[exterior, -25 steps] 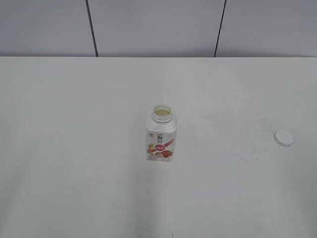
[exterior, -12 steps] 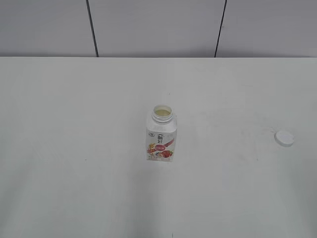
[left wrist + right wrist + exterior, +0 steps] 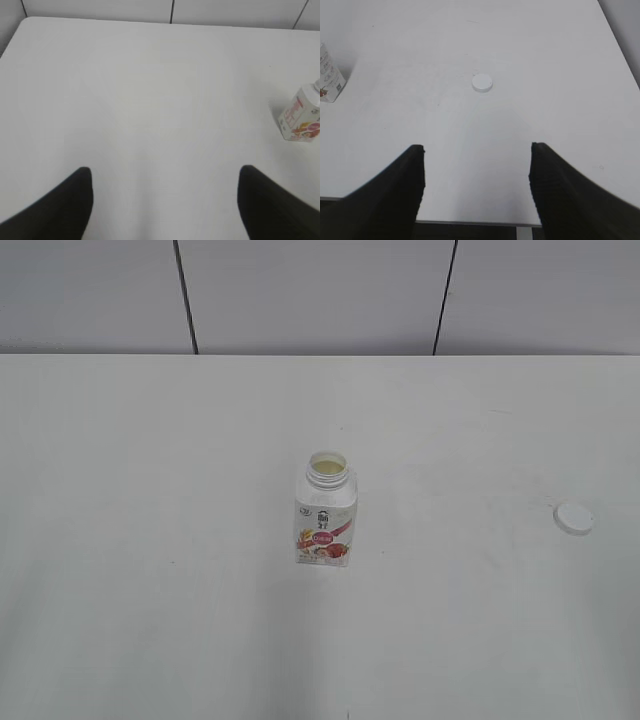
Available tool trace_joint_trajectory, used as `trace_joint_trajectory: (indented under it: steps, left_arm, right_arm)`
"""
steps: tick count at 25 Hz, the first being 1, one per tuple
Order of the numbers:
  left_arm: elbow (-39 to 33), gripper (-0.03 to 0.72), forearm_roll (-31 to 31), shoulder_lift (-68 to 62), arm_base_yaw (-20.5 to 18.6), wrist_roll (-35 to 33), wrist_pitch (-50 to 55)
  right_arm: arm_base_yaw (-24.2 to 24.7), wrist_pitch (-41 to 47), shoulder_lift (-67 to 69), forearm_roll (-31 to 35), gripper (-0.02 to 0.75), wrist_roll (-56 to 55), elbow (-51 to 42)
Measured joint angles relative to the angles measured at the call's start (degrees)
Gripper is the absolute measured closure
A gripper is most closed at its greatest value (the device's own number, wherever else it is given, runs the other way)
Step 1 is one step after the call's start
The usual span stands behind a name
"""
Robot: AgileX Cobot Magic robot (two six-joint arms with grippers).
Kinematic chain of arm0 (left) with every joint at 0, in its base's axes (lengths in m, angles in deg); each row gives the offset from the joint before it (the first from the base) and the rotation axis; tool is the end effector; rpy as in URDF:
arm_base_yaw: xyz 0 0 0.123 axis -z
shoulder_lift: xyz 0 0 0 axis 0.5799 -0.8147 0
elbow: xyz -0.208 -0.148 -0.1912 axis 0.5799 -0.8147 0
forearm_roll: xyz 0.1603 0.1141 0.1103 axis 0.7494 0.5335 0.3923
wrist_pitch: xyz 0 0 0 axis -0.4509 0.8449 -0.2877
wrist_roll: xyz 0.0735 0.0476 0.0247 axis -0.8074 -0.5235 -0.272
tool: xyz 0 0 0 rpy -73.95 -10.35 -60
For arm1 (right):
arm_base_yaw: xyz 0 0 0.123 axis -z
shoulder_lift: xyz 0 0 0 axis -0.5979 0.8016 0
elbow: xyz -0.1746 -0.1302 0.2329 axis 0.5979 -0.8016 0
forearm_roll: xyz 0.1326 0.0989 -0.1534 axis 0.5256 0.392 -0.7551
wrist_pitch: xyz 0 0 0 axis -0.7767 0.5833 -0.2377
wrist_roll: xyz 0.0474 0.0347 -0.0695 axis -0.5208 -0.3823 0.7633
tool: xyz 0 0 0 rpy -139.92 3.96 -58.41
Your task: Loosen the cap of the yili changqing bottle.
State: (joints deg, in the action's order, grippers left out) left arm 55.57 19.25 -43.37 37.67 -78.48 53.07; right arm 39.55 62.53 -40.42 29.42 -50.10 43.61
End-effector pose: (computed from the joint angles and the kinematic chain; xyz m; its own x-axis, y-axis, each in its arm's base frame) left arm -0.0656 0.0040 0.2696 -0.4300 -0.0598 -0.9008 -0.0082 0.9980 -0.0624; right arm -0.0668 0.0148 0.2651 -0.4556 -0.1241 -0.8815 -0.1314 0.9888 -0.0712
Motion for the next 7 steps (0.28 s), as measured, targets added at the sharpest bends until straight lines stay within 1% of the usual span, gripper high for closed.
trace_joint_trajectory:
  steps: [7]
  left_arm:
    - [0.0, 0.146, -0.1, 0.0, -0.3, 0.0, 0.0]
  right_arm:
    - [0.0, 0.0, 0.0, 0.0, 0.216, 0.0, 0.0]
